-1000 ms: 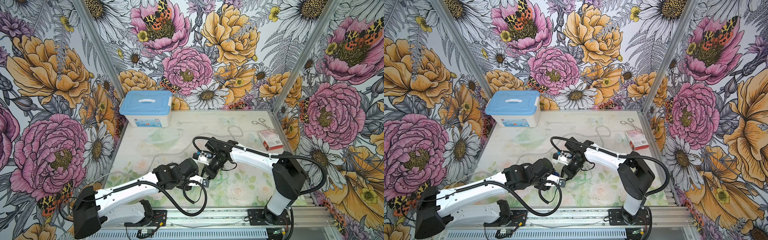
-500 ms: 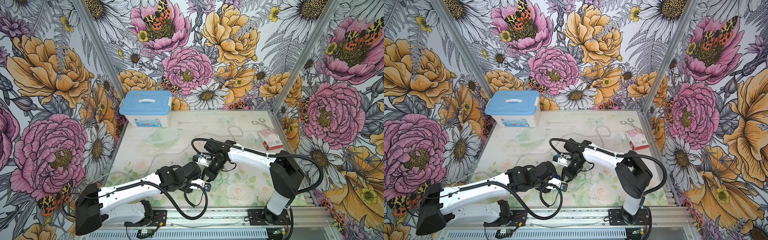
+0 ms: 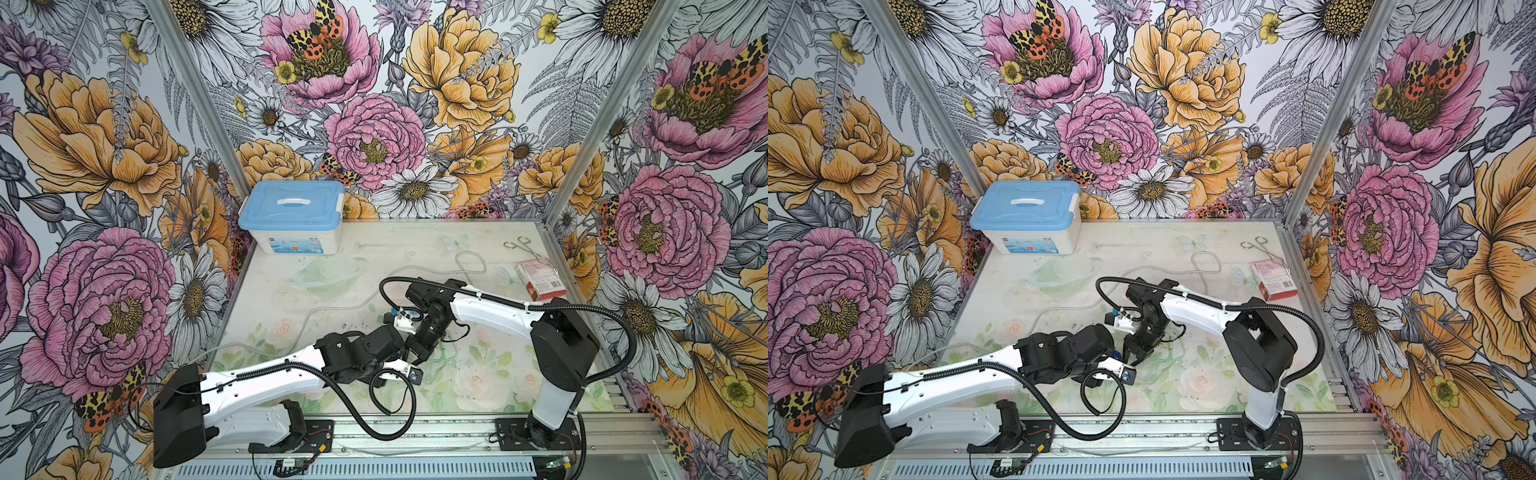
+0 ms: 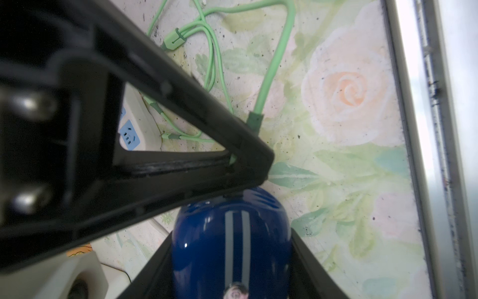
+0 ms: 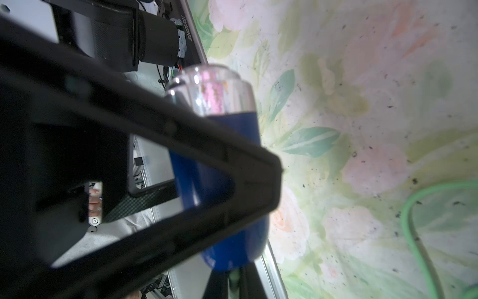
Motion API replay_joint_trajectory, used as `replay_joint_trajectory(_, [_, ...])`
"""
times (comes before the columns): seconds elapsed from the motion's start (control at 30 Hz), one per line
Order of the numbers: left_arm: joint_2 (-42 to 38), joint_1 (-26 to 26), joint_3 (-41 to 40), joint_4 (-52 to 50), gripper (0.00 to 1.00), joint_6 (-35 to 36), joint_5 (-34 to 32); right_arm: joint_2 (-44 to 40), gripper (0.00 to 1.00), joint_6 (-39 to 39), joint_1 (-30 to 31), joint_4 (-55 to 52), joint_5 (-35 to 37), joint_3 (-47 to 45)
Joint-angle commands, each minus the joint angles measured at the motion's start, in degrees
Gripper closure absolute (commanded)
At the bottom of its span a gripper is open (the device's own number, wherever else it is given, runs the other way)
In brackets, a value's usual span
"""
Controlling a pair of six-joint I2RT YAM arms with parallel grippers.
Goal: Charge the electric shaver
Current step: Insert the charging cable into the electric shaver.
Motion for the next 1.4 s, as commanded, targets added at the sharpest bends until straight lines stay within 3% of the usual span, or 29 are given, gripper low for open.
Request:
replay_joint_trajectory(0.0, [-0.4, -3.5, 4.2, 9.8, 1.00, -0.8, 10.4, 1.6, 1.00, -1.7, -0.4, 11.5, 0.2, 4.2])
replay_joint_trajectory(0.57, [-3.5, -3.8, 0.3, 16.4, 1.00, -4.9, 14.5, -0.1, 1.00, -11.8, -1.9, 10.4, -2.0, 2.8])
replay_joint_trajectory(1.37, [-7.1, -4.5, -4.5, 22.1, 1.00, -8.2, 16.9, -5.9, 1.00, -11.5, -1.1, 9.5, 0.4, 1.1])
